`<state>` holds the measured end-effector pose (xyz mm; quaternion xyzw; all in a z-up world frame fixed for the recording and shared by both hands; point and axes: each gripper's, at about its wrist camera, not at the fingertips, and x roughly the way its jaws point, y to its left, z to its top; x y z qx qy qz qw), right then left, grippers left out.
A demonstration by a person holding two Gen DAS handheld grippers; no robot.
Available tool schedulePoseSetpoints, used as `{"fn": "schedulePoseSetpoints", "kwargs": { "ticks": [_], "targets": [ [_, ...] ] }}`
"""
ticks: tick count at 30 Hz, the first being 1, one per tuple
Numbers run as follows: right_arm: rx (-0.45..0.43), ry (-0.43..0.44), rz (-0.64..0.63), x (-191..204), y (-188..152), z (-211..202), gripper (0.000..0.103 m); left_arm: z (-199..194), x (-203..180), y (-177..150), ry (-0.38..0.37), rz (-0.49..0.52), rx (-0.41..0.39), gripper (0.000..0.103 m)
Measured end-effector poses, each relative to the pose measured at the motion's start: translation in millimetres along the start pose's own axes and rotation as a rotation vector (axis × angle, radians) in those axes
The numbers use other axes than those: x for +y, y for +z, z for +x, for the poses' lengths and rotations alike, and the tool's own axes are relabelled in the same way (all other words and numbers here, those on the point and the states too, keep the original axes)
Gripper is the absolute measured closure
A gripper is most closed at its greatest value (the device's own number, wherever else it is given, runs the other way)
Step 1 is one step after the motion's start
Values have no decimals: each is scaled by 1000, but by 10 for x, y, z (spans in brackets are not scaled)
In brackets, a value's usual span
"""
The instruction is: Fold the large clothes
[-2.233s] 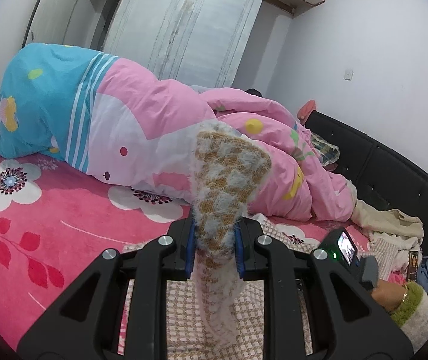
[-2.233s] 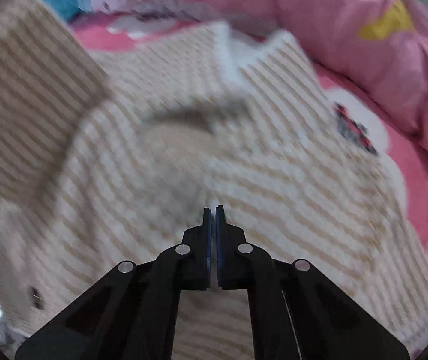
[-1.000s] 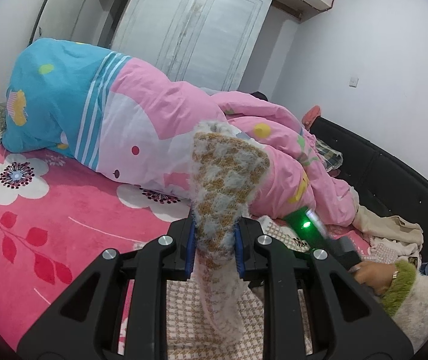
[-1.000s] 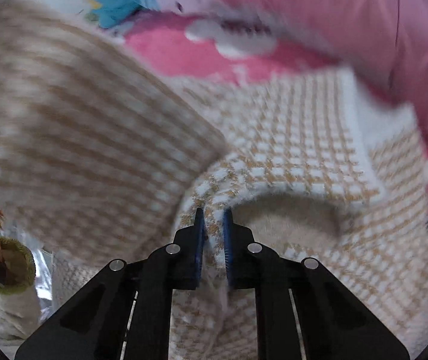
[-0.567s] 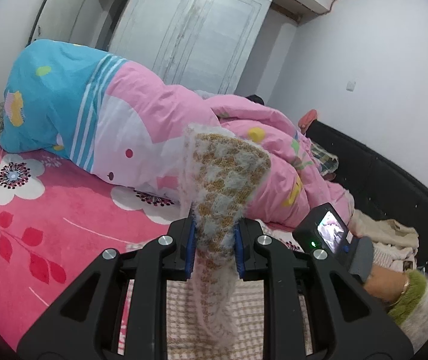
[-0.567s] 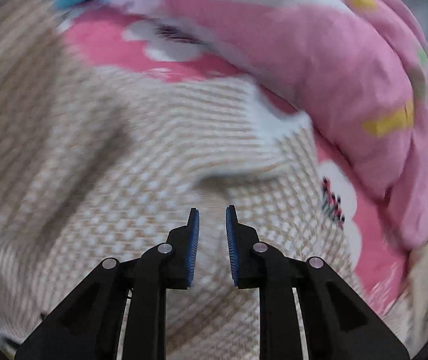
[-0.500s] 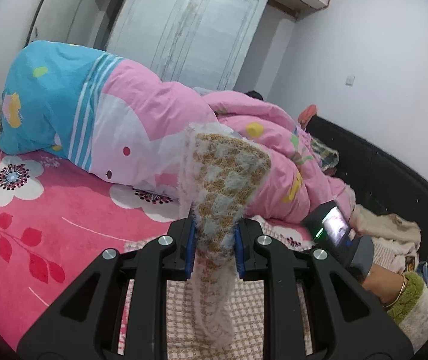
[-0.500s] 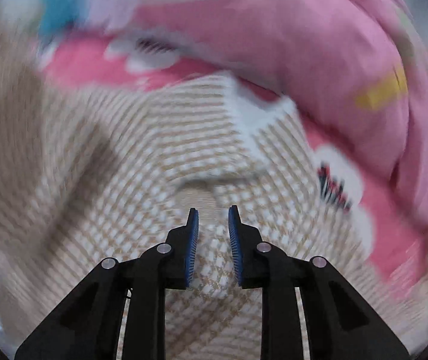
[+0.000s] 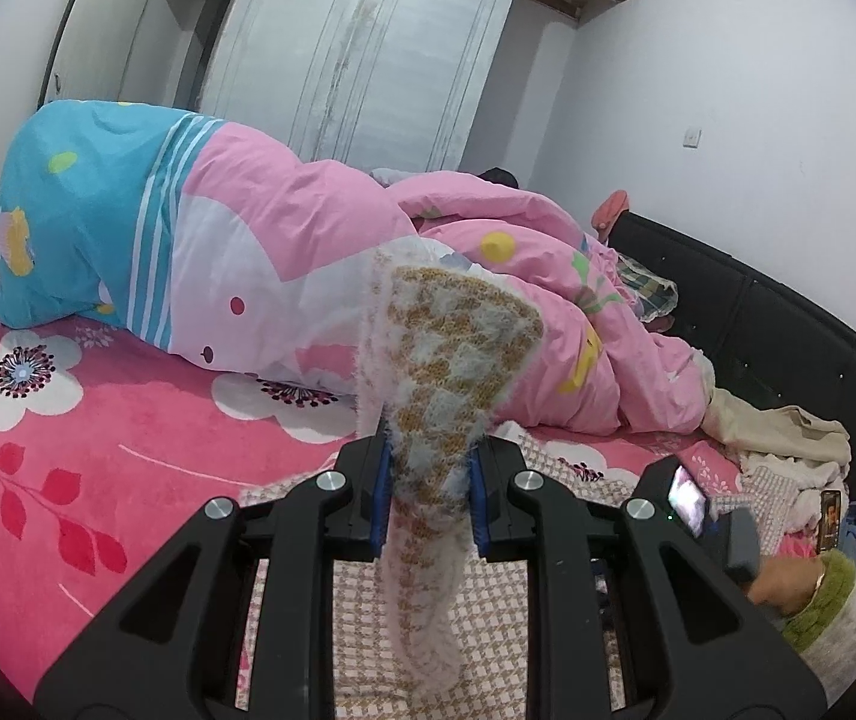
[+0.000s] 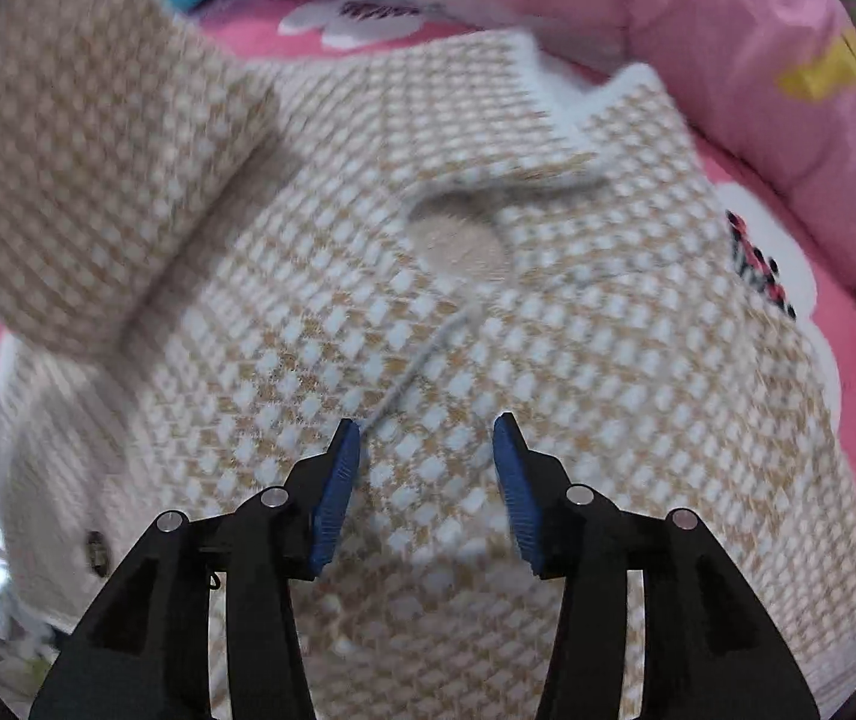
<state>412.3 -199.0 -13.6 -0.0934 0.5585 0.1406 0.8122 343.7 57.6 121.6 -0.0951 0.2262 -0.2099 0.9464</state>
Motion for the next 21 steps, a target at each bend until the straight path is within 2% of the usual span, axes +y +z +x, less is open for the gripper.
{"fn": "schedulePoseSetpoints", "kwargs": {
  "ticks": [3, 4, 5, 6, 8, 10, 13, 17, 19, 20, 21],
  "targets": [
    [-30, -28, -20, 63, 12, 96, 57, 9, -7, 0, -1, -1, -1, 83],
    [-46, -23, -17, 65, 4, 95, 64, 13, -11, -4, -2, -2, -1, 83],
    [-61, -6, -3, 58, -5, 75, 83, 13, -23, -11, -3, -1, -1, 83],
    [-73, 7, 18, 28, -8, 52, 95, 11, -32, -19, -4, 1, -2, 83],
    [-115, 40, 48, -24, -25, -48, 99, 4, -46, -25, -6, 1, -4, 83],
    [-197, 79, 65, -32, -27, -234, 99, -22, -52, -25, -13, -1, -10, 83],
    [-246, 90, 63, -5, 2, -254, 99, -47, -65, -20, -14, 0, -20, 83],
    [-193, 73, 85, -26, -11, 160, 96, -38, -79, -34, -14, -3, -14, 83],
    [-199, 127, 121, -120, -40, 60, 92, -29, -96, -41, -16, -5, -8, 83],
    [-183, 154, 149, -185, -52, -21, 87, -31, -106, -39, -15, -1, -8, 83],
    [-178, 171, 167, -297, -90, -125, 77, -39, -116, -38, -14, 4, -9, 83]
  ]
}}
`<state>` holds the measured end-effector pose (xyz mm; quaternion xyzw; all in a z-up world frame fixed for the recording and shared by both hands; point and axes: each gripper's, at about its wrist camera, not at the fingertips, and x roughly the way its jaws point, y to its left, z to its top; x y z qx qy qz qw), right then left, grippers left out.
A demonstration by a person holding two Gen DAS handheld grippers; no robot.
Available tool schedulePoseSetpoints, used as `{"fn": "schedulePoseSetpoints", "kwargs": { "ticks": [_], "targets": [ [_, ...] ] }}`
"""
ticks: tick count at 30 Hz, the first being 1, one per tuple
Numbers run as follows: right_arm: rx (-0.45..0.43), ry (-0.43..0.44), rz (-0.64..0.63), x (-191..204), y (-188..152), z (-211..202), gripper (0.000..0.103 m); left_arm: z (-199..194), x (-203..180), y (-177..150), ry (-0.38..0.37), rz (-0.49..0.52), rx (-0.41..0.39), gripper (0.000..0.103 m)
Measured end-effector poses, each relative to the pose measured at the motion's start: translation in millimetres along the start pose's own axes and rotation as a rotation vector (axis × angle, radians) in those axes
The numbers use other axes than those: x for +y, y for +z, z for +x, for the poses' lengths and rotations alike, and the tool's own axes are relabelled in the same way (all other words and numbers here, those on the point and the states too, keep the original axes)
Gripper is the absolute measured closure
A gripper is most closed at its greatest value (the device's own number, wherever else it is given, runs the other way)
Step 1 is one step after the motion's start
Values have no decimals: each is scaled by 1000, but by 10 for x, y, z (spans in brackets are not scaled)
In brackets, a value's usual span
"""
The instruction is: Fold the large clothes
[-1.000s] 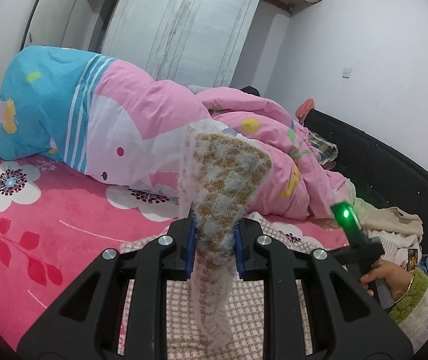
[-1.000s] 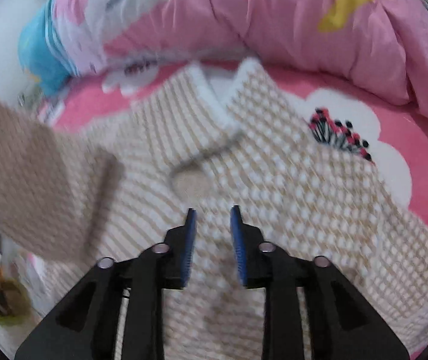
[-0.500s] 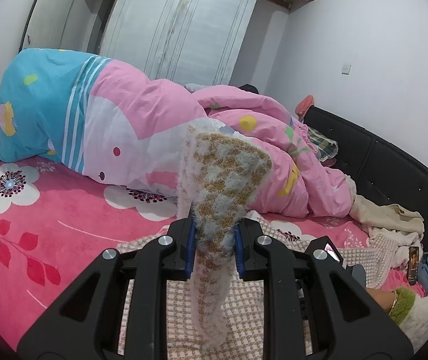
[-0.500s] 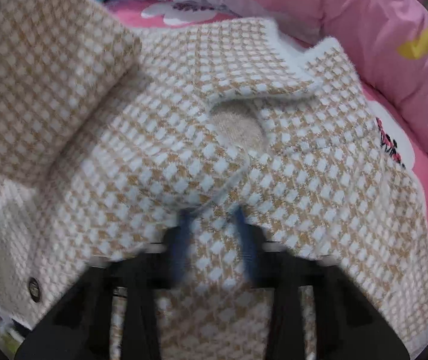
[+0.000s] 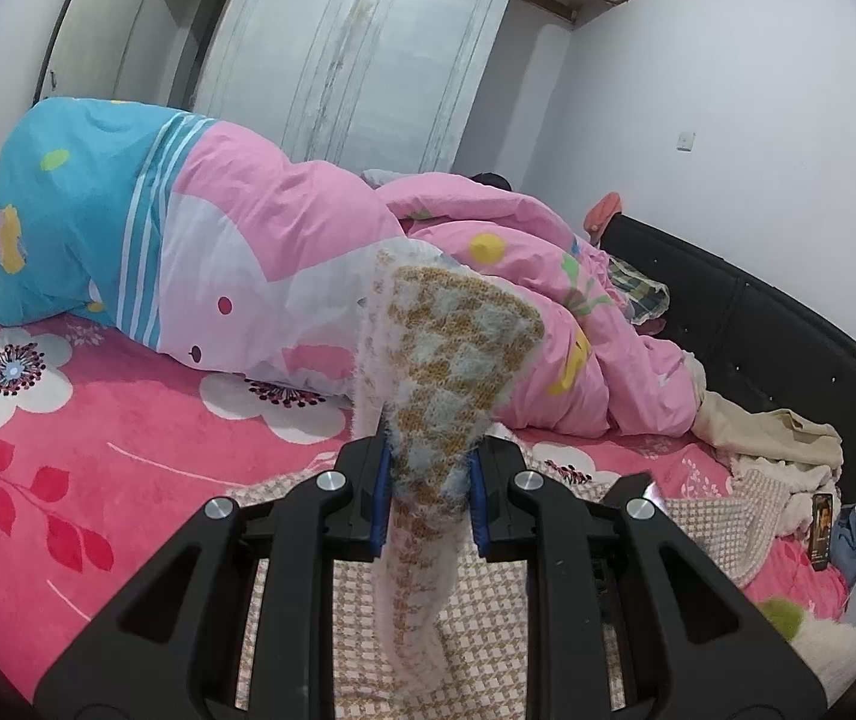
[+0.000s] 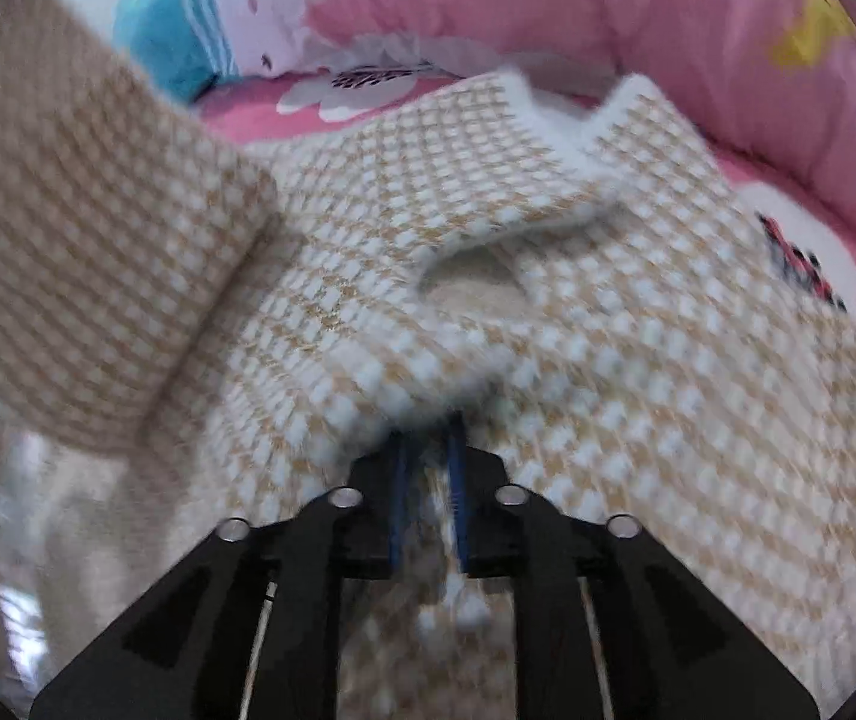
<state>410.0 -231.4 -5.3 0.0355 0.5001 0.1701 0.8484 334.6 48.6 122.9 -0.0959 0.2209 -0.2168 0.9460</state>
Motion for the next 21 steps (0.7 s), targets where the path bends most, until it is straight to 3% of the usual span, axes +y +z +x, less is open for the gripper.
{"fn": "schedulePoseSetpoints", "kwargs": {
  "ticks": [3, 4, 7, 11, 13, 14, 15, 18, 21],
  "targets": [
    [-68, 101, 99, -176, -115, -365, 49, -10, -3, 16, -2, 0, -6, 83],
    [-90, 184, 165, -291, -141, -480, 49, -6, 3, 27, -2, -4, -7, 83],
    [-80, 311, 296, -449, -175, -460, 49, 4, 3, 29, 2, -14, -5, 83],
    [2, 247, 299, -257, 88, 14, 49, 9, -34, 24, 17, -4, -1, 83],
    [6, 232, 291, -188, 123, 205, 62, 12, -38, 25, 22, 0, 2, 83],
    [-8, 219, 279, -171, 156, 231, 84, 14, -38, 27, 25, -1, 3, 83],
    [-28, 204, 266, -138, 174, 210, 91, 15, -37, 31, 26, -2, 4, 83],
    [-159, 180, 195, 21, 159, -124, 95, 1, -49, 43, 21, 1, 0, 83],
    [-221, 62, 133, 166, 100, -388, 95, 7, -94, 65, 12, 17, -16, 83]
  ]
}}
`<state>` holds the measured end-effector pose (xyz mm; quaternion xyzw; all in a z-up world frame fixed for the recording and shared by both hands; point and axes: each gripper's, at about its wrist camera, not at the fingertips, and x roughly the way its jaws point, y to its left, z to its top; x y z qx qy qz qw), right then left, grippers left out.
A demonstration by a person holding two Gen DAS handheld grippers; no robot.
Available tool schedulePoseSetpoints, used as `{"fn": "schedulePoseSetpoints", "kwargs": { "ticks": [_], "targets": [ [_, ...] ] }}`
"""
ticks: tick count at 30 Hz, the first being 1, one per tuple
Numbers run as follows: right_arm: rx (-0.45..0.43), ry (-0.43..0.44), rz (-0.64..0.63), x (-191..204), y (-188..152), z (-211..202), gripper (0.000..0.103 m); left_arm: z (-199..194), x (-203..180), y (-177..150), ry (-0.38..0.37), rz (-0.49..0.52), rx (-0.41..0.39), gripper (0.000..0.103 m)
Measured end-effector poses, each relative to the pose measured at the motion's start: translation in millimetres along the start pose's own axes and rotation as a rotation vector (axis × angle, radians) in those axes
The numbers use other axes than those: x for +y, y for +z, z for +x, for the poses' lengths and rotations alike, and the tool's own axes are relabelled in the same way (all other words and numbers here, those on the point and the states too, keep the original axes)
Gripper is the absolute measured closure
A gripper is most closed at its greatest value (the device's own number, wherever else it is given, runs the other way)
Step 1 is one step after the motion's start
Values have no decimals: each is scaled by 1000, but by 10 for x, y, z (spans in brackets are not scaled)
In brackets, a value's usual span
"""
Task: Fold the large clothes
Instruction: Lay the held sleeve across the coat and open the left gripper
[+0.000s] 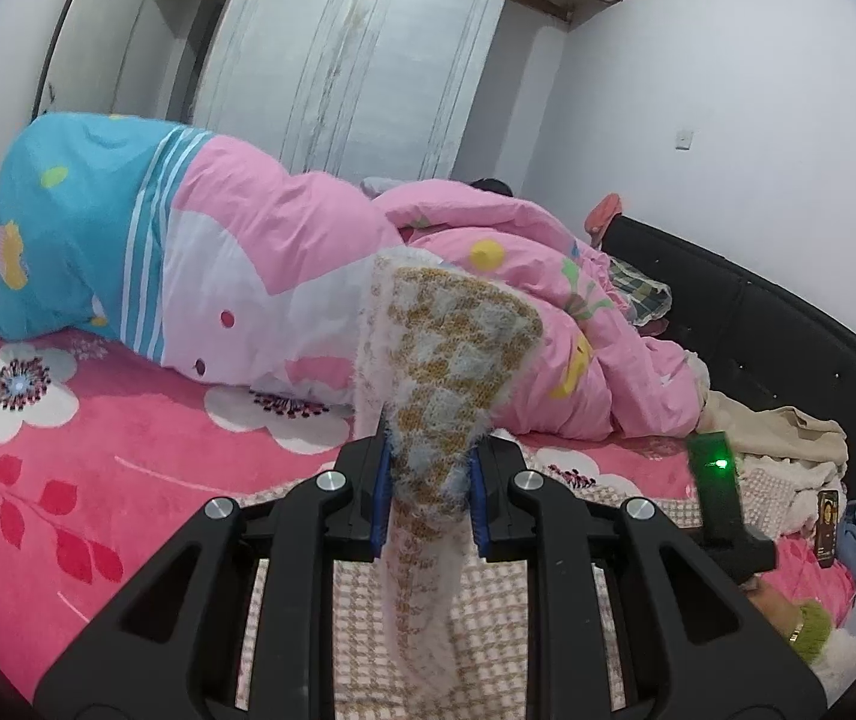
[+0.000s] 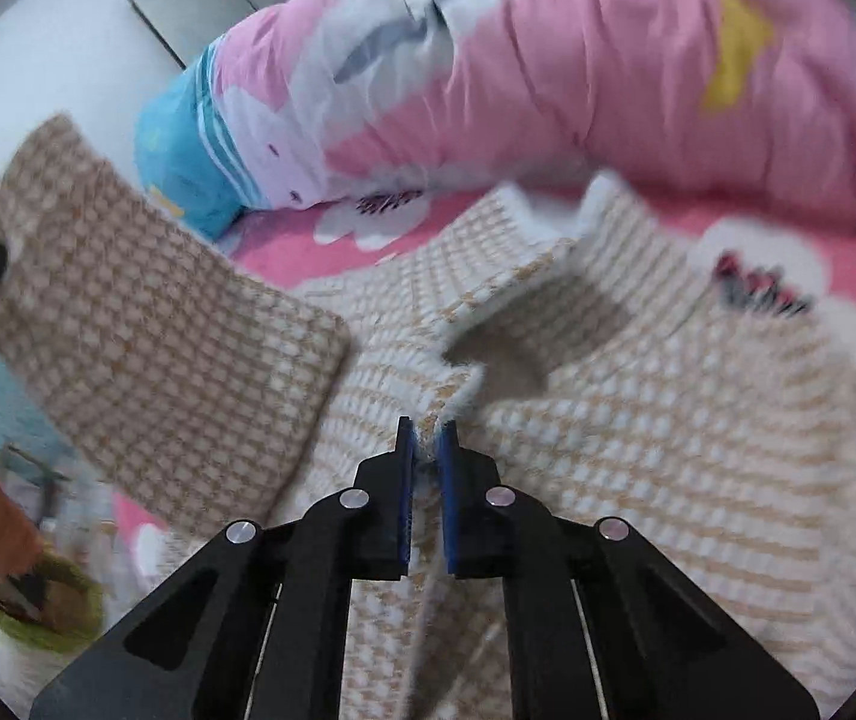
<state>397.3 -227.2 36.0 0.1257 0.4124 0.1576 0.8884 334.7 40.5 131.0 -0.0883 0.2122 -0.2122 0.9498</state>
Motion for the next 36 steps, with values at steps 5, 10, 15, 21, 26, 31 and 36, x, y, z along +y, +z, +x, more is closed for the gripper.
{"fn": "schedulePoseSetpoints", "kwargs": {
  "ticks": [5, 10, 15, 21, 26, 31, 36],
  "targets": [
    [98, -351, -80, -115, -117, 419, 87, 120, -176, 20, -45, 2, 19, 83],
    [-55, -150, 188, -606, -272, -243, 76, 307, -607, -41, -125, 70, 62, 83],
    [-174, -123, 334, -1022, -686, -946, 72, 705, -1292, -299, -363, 99, 261, 72],
    [-164, -117, 383, -1273, -966, -1024, 68, 531, -1375, -615, -365, 124, 303, 35],
    [-106, 4, 411, -1296, -1006, -939, 68, 16, -458, -658, -157, -5, 244, 34],
    [14, -110, 358, -1168, -912, -532, 68, -136, 527, -949, 274, -120, 287, 34],
    [81, -149, 276, -1106, -894, -253, 92, 27, 1014, -1196, 404, -209, 382, 34]
  ]
}}
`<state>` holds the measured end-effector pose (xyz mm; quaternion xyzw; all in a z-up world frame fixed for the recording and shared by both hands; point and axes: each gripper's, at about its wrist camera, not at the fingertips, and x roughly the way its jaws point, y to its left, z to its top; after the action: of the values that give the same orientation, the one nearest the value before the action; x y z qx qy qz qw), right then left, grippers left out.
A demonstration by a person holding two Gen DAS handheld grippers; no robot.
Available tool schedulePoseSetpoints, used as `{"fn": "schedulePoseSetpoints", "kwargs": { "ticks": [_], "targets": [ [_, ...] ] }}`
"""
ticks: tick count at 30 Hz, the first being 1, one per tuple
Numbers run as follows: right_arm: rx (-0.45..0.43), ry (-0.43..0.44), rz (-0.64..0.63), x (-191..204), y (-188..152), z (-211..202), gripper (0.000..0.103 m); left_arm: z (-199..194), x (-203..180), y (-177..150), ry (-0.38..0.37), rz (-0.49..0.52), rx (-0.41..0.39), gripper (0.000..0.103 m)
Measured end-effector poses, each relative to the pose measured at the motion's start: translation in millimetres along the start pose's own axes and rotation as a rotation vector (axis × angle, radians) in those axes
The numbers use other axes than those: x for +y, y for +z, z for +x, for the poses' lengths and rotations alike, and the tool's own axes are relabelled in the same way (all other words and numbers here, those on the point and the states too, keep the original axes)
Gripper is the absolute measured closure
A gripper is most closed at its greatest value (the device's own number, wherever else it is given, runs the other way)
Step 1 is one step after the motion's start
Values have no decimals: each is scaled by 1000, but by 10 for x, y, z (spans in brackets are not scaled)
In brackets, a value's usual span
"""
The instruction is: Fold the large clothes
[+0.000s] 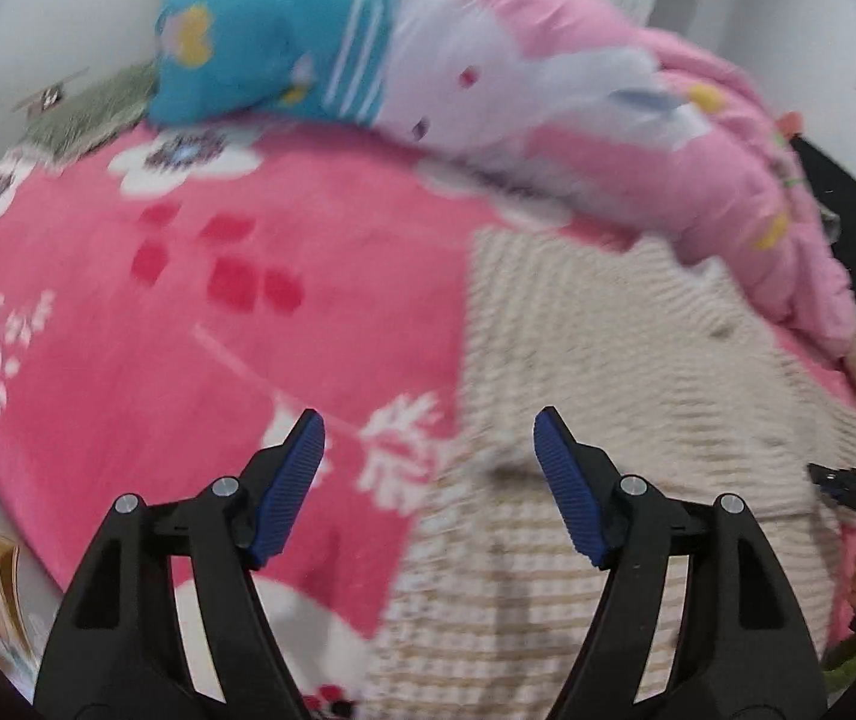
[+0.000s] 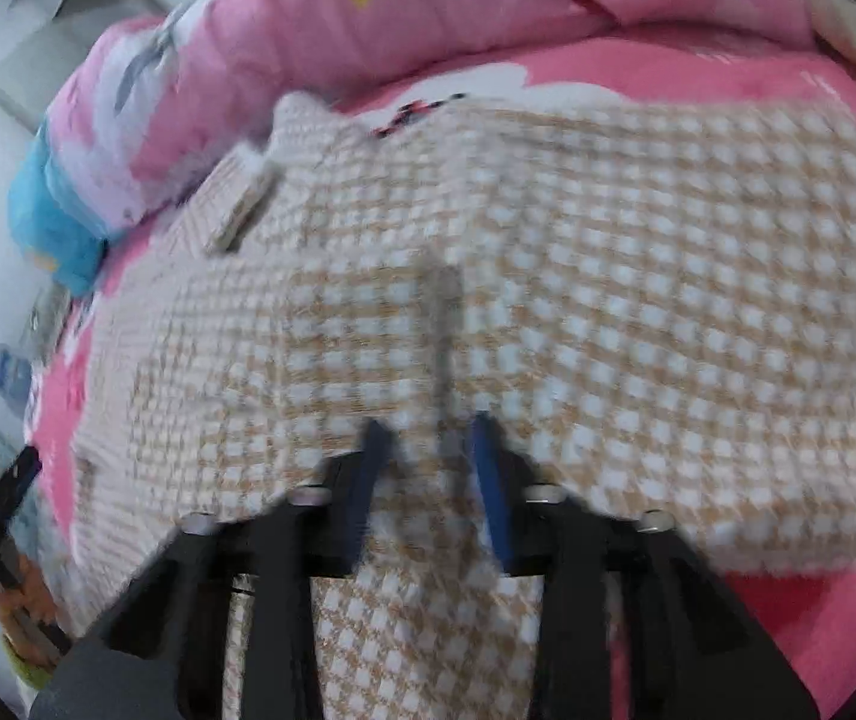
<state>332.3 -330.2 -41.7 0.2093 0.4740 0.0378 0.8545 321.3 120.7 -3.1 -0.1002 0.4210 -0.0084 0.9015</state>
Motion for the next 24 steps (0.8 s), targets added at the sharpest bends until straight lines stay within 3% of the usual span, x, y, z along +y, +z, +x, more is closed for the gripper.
{"fn": "schedulePoseSetpoints", "kwargs": {
  "ticks": [5, 8, 10, 12, 14, 16, 21, 24],
  "targets": [
    [-61, -165, -144, 249, 48, -139, 96, 42, -118, 43, 6, 41, -36, 34],
    [-34, -275, -226, 264, 70, 54, 96, 57, -268, 66, 9, 92, -41, 33],
    [-47, -302, -274, 306, 46, 33, 95, 217, -414, 37, 21, 161, 3, 28],
    [-81, -362, -272, 328, 31, -113, 85, 453, -505, -60, 80, 219, 76, 28],
    [-147, -422, -254, 358, 12, -292, 82, 574, -483, -122, 105, 226, 102, 25],
    [-198, -316, -275, 513, 9, -437, 82, 594, -422, -148, 96, 200, 98, 20],
    [-187, -55, -414, 1150, 19, -166, 63, 628, -388, -161, 102, 187, 108, 19],
    [-132, -18, -474, 1398, -32, 253, 63, 638, -395, -151, 112, 202, 109, 19]
  ]
}}
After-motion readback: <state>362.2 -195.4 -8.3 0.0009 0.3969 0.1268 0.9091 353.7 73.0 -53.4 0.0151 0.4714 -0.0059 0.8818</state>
